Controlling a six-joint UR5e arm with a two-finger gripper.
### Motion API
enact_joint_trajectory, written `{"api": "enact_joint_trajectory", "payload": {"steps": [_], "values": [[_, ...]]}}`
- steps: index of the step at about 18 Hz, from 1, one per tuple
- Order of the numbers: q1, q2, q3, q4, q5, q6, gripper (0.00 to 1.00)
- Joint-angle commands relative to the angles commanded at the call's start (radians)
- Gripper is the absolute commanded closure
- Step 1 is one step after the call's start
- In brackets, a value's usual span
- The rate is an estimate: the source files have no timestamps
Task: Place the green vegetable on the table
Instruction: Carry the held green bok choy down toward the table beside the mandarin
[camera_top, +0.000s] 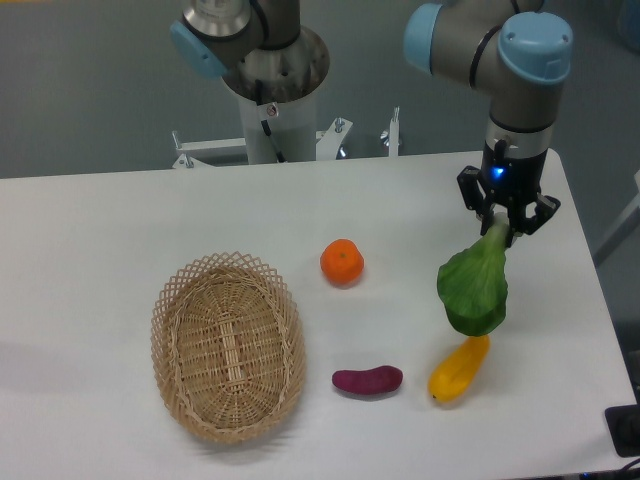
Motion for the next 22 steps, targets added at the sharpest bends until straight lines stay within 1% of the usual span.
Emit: {"api": "enact_joint_trajectory", "payload": {"steps": [2,9,11,12,14,16,19,20,22], "values": [[0.002,0.0,-0.023,0.012,-0.005,0.002,0.57],[-0.008,-0.006,-0.049,0.02,0.0,0.002,0.57],[-0.011,-0.009,-0.072,0.025,0.002,-0.002,0.57],[-0.014,-0.012,-0.087,0.046,0.002,-0.008,0.57],[-0.04,-0.028,-0.129,0.121,0.005,-0.017,0.57],[-0.064,-0.031,-0.17,0.176,0.006,-0.053,0.57],[-0.107,-0.037,-0.195,0.189,0.017,-0.098,0.57],[-0.118,-0.041,-0.205,0.192,0.018,-0.089,0.57],[-0.153,-0.066,-0.203,0.193,0.018,-0.072,0.57]]}}
